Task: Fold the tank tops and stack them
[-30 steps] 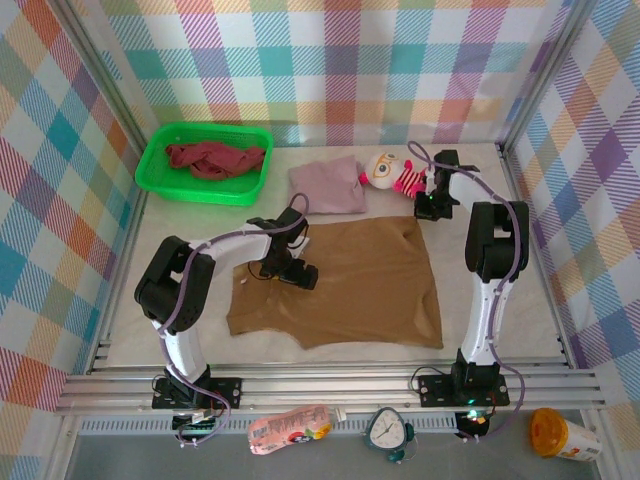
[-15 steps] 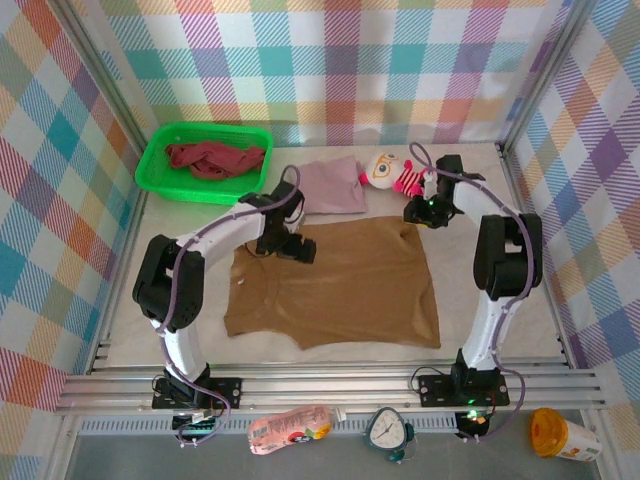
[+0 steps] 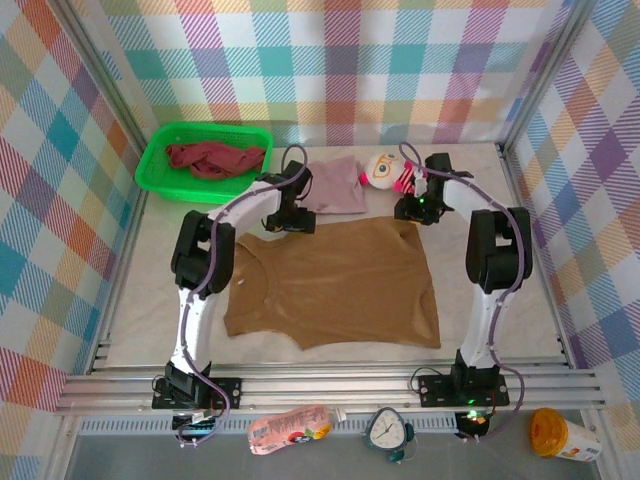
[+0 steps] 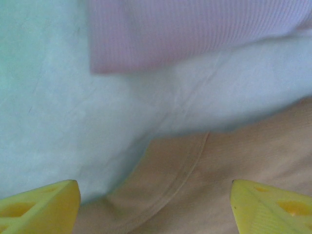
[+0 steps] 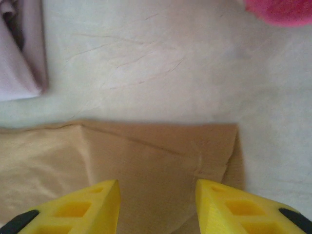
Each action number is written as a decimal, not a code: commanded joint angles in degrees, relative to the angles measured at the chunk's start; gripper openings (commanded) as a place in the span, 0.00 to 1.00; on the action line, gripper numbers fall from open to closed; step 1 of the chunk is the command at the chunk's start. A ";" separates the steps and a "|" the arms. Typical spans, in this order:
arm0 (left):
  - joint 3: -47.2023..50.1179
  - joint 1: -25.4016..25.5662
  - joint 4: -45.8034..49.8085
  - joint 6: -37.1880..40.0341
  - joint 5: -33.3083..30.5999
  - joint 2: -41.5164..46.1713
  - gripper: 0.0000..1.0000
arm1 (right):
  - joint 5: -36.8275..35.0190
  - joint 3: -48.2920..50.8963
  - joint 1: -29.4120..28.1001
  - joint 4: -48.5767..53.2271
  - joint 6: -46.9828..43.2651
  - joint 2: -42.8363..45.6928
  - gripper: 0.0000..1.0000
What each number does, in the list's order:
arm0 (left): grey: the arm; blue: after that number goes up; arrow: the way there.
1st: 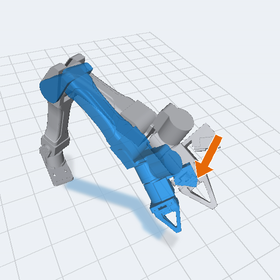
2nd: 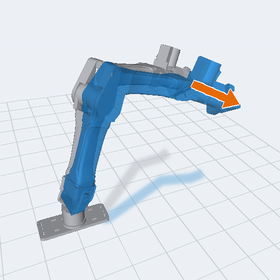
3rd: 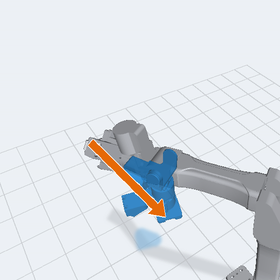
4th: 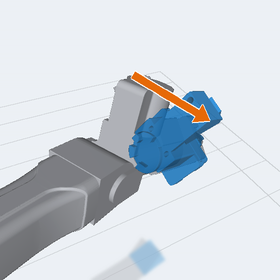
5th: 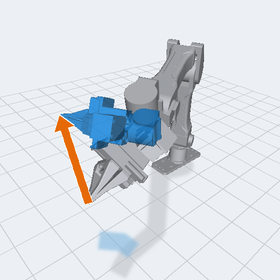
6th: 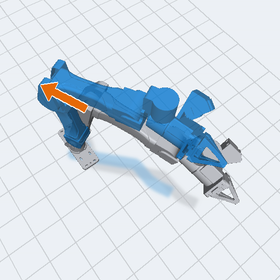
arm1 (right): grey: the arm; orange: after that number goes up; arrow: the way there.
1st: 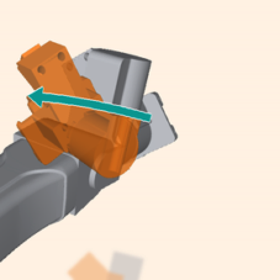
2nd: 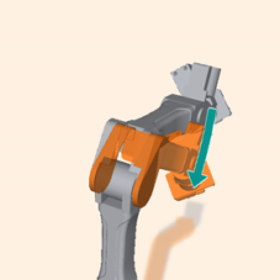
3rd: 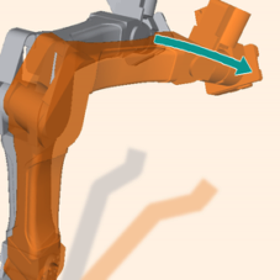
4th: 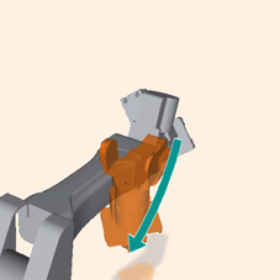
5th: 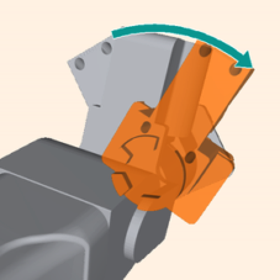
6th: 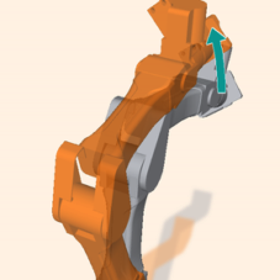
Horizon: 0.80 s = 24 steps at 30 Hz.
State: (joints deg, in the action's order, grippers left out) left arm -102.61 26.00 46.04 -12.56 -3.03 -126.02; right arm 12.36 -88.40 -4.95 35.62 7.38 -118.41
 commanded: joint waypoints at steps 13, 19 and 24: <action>-5.64 -2.40 -3.67 -0.79 7.94 -5.81 0.48 | 0.34 -11.74 1.81 5.54 -3.89 -10.37 0.46; -6.42 -2.75 -4.12 -0.58 8.88 -7.57 0.40 | 1.90 -13.74 1.70 7.94 -5.19 -11.68 0.43; -6.86 -2.89 -4.13 -0.21 9.80 -7.58 0.26 | 2.38 -9.59 1.75 7.22 -6.18 -9.10 0.41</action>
State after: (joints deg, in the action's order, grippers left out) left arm -107.90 23.64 42.87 -13.43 4.95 -132.38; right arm 12.47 -100.27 -2.90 40.80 3.05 -128.73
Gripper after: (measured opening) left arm 0.286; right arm 0.417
